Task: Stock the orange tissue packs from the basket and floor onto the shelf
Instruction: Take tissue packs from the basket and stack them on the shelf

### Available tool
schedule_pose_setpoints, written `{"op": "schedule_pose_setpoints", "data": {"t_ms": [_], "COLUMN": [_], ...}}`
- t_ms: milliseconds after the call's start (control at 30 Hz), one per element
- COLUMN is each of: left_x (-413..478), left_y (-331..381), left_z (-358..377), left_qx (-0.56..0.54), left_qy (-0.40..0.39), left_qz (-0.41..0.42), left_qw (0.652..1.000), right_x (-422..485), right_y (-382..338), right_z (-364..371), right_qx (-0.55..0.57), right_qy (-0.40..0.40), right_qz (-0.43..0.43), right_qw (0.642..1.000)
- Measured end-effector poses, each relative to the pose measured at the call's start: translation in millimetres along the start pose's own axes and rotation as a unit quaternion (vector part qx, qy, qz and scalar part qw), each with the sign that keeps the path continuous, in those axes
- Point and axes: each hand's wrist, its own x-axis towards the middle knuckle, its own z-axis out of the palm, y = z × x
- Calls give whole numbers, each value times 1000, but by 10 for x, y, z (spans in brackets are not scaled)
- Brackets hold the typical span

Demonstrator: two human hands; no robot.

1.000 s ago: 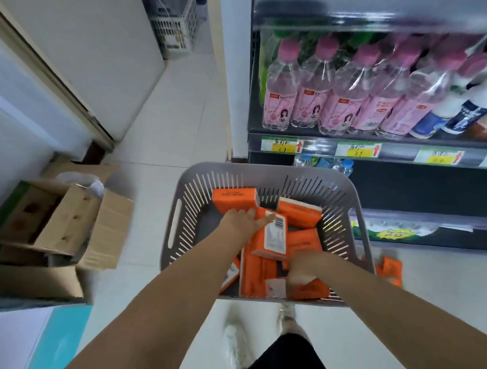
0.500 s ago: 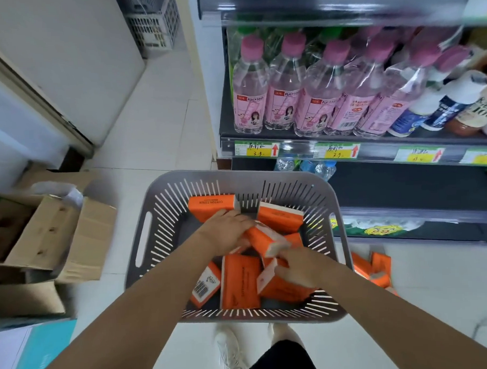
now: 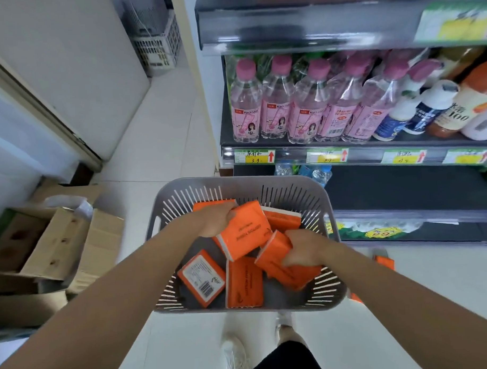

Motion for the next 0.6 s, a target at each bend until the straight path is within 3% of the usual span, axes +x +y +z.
{"op": "schedule_pose_setpoints", "data": {"t_ms": [167, 300, 500, 600], "left_x": [-455, -853, -1436, -1656], "left_y": [88, 260, 658, 923], "left_z": [-478, -831, -1432, -1699], "left_qx": [-102, -166, -107, -81], "left_qy": [65, 77, 9, 19], "left_qz": [-20, 28, 106, 146], "left_qw": [992, 983, 989, 986], "right_x": [-378, -945, -1679, -2070], "right_y": [-271, -583, -817, -887], "right_z": [-491, -863, -1384, -1653], "right_qx": [-33, -27, -36, -5], "right_qy": [21, 16, 63, 76], "right_qz": [15, -2, 5, 8], "right_qw": [999, 1000, 997, 997]}}
